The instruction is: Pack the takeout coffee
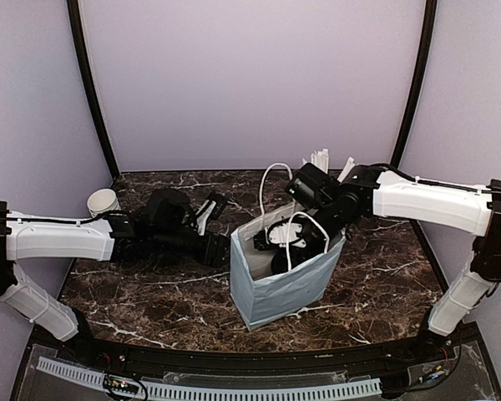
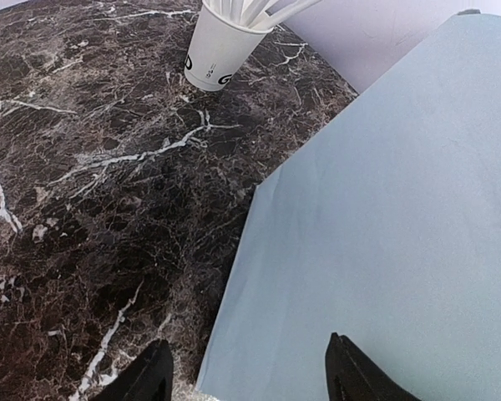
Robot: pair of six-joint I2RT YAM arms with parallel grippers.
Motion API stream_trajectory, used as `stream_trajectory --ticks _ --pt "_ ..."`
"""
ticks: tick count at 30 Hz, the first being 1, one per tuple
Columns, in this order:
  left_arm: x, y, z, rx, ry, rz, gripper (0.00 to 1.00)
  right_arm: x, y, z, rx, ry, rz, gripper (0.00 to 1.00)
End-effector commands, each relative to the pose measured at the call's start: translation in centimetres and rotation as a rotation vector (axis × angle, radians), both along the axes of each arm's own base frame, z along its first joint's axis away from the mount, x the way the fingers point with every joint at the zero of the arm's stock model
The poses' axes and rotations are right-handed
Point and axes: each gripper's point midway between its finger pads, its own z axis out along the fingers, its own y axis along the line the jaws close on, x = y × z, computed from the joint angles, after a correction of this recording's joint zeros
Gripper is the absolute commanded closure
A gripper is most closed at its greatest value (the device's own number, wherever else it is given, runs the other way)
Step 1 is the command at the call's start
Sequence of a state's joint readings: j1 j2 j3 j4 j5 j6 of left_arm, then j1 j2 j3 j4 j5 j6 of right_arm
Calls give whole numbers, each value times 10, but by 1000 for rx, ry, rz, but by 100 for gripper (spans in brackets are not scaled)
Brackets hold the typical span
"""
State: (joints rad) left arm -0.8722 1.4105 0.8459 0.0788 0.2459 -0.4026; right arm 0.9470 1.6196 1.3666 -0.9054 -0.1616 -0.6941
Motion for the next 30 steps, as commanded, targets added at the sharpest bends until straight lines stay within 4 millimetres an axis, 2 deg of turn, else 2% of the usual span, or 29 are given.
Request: stream_trajectory --ticks 1,5,13,17,21,25,29,30 --pt "-1 3 9 -1 -20 -4 36 -27 -30 -9 -158 136 -8 39" --pt "0 2 12 -2 -25 -7 35 -27 -22 14 -119 127 19 33" --pt "-2 5 28 17 -59 -23 35 -23 -14 41 -66 79 31 27" --pt "-3 5 53 1 -99 -36 35 -23 -12 57 -31 58 34 25" --pt "-11 1 94 -78 -153 -93 33 -24 -12 77 6 34 48 20" --pt "-26 -8 134 -183 -192 -180 31 -22 -14 89 31 -2 44 19" --pt "-28 -16 148 -189 -191 -213 30 -22 -17 93 40 -24 44 19" --pt "-28 -20 143 -174 -178 -220 30 -22 -17 95 45 -31 43 19"
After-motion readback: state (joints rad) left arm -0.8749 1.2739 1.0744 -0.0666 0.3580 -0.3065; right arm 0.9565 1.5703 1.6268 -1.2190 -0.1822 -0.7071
